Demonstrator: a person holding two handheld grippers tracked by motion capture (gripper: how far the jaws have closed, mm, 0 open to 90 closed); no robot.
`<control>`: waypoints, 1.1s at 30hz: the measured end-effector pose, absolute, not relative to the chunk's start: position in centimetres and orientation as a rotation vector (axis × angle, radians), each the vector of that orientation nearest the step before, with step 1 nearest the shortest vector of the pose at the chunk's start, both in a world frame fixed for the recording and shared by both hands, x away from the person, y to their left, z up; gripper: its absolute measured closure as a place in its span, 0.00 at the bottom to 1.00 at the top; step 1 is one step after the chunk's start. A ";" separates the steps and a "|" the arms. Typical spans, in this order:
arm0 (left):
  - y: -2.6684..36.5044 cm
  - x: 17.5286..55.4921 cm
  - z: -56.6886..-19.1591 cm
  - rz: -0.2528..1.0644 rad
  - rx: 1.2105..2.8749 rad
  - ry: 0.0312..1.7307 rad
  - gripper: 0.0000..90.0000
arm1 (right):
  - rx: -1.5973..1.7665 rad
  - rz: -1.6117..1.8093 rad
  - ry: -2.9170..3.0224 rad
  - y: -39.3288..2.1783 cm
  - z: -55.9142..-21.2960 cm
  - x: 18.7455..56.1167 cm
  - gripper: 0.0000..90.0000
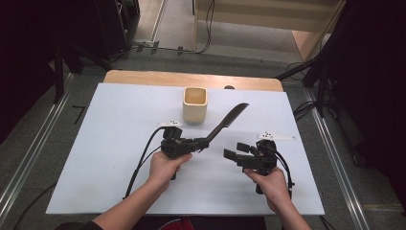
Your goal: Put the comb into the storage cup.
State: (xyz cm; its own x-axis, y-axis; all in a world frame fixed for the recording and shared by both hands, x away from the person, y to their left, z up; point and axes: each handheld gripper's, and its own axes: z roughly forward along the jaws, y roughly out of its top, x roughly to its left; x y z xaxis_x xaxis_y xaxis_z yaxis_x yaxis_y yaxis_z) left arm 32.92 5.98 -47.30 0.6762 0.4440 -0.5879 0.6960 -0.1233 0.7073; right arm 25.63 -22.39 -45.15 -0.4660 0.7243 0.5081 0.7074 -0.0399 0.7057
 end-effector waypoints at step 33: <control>4.9 31.8 -48.7 -0.234 1.709 0.947 0.82 | 1.877 1.715 1.872 -20.6 -45.4 27.8 0.24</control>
